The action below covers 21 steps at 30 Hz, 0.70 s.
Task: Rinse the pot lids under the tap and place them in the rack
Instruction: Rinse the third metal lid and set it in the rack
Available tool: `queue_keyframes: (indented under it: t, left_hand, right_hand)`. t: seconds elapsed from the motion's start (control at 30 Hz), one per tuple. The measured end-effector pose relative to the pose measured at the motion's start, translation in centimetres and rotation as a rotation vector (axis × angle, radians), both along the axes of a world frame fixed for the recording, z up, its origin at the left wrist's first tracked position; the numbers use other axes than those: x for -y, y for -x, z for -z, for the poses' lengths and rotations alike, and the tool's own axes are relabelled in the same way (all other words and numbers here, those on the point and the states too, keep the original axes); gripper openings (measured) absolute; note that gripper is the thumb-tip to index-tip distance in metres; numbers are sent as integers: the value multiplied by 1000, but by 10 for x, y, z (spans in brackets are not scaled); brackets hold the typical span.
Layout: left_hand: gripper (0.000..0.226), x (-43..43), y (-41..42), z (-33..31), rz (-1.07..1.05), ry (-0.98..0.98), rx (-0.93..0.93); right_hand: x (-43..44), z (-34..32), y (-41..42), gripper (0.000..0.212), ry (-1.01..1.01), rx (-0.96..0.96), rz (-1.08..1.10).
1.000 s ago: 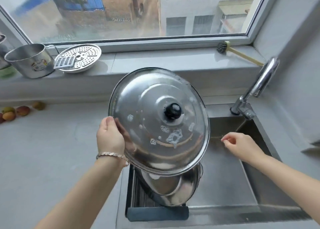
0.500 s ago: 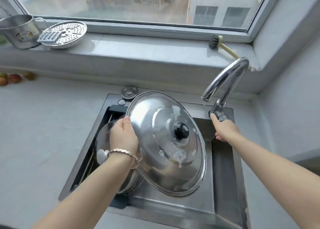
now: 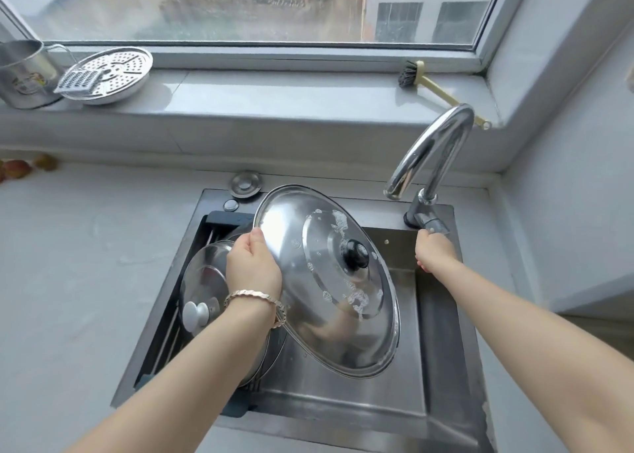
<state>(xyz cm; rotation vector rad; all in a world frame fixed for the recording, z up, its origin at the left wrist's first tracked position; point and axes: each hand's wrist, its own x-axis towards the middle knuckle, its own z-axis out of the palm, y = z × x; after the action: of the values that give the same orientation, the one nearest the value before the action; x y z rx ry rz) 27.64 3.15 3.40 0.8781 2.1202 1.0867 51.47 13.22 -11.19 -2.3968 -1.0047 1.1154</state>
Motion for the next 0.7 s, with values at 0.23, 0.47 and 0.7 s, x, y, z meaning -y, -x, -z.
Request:
queue_keyframes:
  t: [0.23,0.47,0.7]
  left_hand:
    - [45,-8,1,-5,31,-16,-5]
    - [44,-17,4,-1,42,-12,17]
    - [46,-18,13,1,46,-35,18]
  right_hand:
    - [10,-8,1,49,8,50,7]
    - [18,-11,-5,47,-20,40,-10]
    - [38,-71,48,44,-10,-262,-107]
